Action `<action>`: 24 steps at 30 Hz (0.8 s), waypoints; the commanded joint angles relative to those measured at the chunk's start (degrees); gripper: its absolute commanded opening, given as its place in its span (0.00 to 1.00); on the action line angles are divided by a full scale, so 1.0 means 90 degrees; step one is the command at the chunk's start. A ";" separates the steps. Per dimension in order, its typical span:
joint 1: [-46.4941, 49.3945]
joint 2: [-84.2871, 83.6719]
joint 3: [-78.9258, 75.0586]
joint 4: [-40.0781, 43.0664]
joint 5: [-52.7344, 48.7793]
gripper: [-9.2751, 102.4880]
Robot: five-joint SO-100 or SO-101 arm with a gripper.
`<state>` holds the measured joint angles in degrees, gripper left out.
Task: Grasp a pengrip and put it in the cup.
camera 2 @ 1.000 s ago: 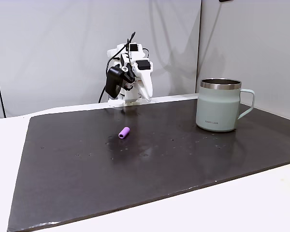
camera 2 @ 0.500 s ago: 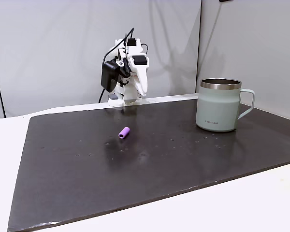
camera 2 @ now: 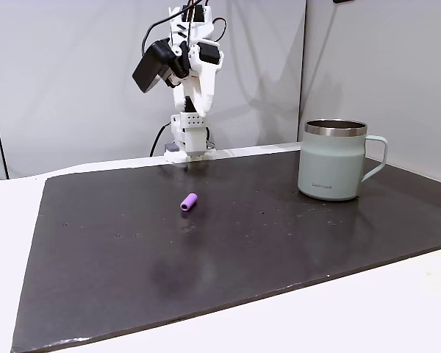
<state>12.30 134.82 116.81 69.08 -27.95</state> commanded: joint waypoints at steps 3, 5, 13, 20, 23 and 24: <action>0.0342 -0.1670 -0.1680 0.0596 -0.1748 0.08; 0.0518 -0.2285 -0.2217 0.0811 -0.2129 0.08; 0.0879 -0.4453 -0.4170 0.1611 -0.2959 0.18; 0.0889 -0.6143 -0.5752 0.2266 -0.3105 0.26; 0.0918 -0.6777 -0.6348 0.2529 -0.3184 0.26; 0.0928 -0.6992 -0.6553 0.2598 -0.3193 0.26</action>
<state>20.04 74.36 64.78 90.88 -56.07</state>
